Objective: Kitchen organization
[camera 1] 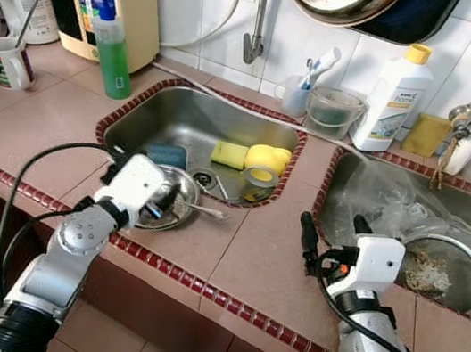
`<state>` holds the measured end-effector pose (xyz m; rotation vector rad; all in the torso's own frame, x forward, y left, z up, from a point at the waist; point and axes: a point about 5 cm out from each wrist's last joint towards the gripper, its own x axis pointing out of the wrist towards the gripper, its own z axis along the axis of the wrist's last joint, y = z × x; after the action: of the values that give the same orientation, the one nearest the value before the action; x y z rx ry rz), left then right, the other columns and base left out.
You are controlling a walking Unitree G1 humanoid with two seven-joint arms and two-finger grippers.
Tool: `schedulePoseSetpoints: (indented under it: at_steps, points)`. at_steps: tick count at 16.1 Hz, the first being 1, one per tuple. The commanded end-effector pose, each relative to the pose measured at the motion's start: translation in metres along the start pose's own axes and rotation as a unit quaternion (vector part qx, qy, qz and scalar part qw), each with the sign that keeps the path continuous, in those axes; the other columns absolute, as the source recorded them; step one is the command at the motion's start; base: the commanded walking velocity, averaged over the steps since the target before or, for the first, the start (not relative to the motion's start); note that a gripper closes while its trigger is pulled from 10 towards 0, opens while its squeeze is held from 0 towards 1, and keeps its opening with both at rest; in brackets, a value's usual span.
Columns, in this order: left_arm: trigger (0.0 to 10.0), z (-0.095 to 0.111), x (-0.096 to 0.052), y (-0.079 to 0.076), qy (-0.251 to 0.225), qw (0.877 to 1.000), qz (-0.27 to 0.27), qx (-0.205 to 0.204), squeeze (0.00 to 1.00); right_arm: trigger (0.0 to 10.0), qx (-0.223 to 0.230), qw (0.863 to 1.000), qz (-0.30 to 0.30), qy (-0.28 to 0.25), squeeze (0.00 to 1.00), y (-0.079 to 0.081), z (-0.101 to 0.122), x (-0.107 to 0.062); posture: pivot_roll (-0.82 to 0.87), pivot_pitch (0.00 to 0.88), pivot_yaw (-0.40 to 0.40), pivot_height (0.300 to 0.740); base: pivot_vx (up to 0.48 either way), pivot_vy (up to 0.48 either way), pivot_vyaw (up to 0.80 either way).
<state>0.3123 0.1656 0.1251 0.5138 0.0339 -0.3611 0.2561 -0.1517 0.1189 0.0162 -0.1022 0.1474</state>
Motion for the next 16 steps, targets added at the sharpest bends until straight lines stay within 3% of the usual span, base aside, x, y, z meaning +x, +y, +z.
schedulePoseSetpoints:
  at_steps: [1, 5, 9, 16]
  points:
    - [10.0, 0.005, -0.001, -0.002, -0.011, 1.000, -0.018, 0.016, 0.00, 10.0, 0.003, 1.000, -0.006, -0.009, 0.00, -0.003, 0.006, -0.001, -0.16, 0.006, 0.027, 0.740, 0.000, 0.000, 0.00]
    - [10.0, 0.009, -0.003, -0.004, -0.019, 0.997, -0.063, 0.039, 0.00, 10.0, 0.008, 1.000, -0.007, -0.011, 0.00, -0.002, 0.008, 0.000, -0.16, 0.000, 0.033, 0.740, 0.000, 0.000, 0.00]
    - [10.0, 0.006, -0.003, 0.002, -0.009, 0.997, -0.064, 0.051, 0.00, 10.0, 0.012, 1.000, -0.008, -0.011, 0.00, -0.002, 0.008, 0.000, -0.16, 0.000, 0.033, 0.740, 0.000, 0.000, 0.00]
    - [10.0, 0.001, -0.007, 0.023, 0.025, 0.992, -0.089, 0.085, 0.00, 10.0, 0.020, 1.000, -0.009, -0.010, 0.00, -0.002, 0.008, -0.003, -0.16, 0.000, 0.036, 0.740, 0.000, 0.000, 0.00]
